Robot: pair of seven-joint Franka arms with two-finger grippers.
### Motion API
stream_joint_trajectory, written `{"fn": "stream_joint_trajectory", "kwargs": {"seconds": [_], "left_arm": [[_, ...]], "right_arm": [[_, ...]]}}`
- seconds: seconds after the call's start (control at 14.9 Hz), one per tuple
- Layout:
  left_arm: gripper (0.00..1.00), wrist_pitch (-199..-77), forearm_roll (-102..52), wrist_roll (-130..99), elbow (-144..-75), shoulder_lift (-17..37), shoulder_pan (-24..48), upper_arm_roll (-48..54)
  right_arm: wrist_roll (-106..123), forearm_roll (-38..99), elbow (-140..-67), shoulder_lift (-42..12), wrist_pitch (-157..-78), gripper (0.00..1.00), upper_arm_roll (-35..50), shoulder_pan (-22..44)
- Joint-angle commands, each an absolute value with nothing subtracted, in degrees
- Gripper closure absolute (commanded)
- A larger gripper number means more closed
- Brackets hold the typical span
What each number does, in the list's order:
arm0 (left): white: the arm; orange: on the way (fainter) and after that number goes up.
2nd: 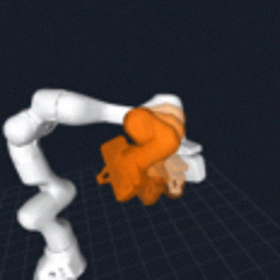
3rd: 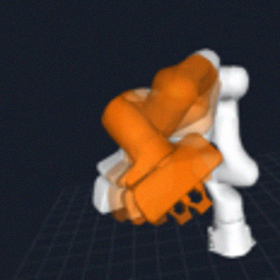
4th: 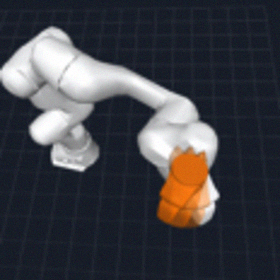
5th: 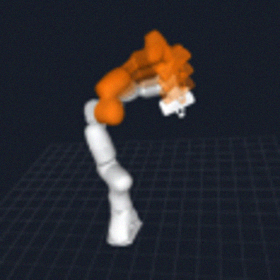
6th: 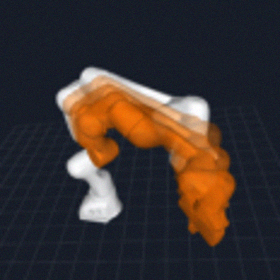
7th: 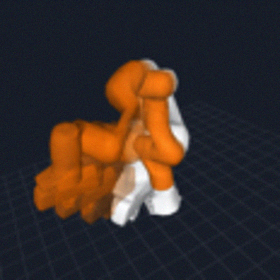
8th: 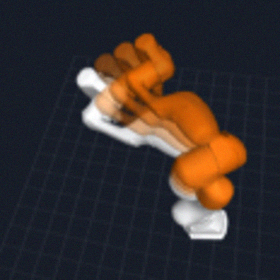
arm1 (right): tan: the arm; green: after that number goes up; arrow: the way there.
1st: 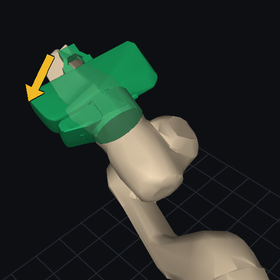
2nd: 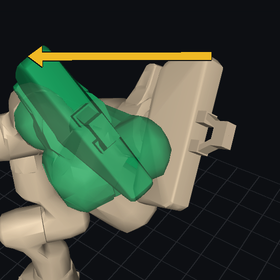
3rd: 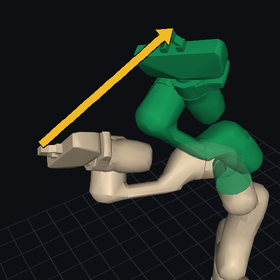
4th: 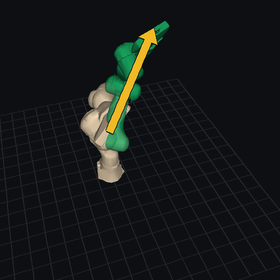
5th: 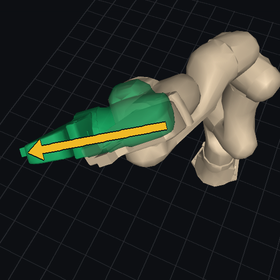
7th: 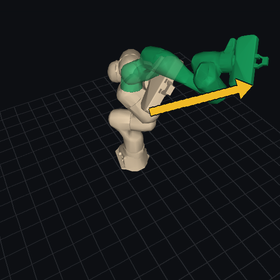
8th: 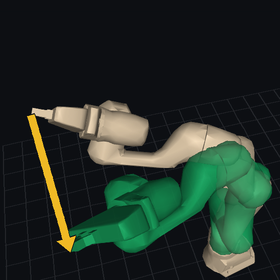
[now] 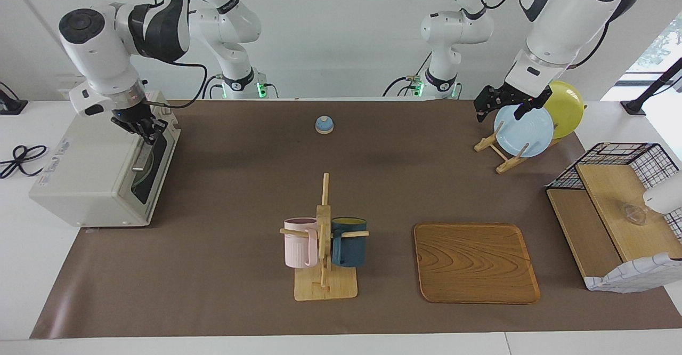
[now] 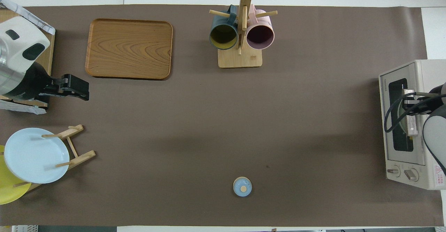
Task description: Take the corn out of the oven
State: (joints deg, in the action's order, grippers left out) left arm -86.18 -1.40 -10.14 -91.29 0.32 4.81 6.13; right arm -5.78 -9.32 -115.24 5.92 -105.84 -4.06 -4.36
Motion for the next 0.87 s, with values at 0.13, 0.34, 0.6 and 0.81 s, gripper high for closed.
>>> {"fn": "stream_joint_trajectory", "kwargs": {"seconds": [0.13,0.34,0.6,0.81], "left_arm": [[0.0,-85.8,-2.0,-10.5,-91.7,-0.1,4.0,6.5],[0.0,-85.8,-2.0,-10.5,-91.7,-0.1,4.0,6.5],[0.0,-85.8,-2.0,-10.5,-91.8,-0.1,4.0,6.5],[0.0,-85.8,-2.0,-10.5,-91.8,-0.1,4.0,6.5]], "right_arm": [[-3.1,-11.5,-117.4,6.9,-107.1,1.0,-3.7,-5.8],[-2.6,-11.5,-119.9,7.0,-109.8,1.0,-3.7,-7.0],[-1.4,-11.5,-121.6,7.0,-112.0,1.0,-3.7,-8.6],[-1.9,-10.8,-122.2,6.6,-113.5,1.0,-3.6,-7.8]]}}
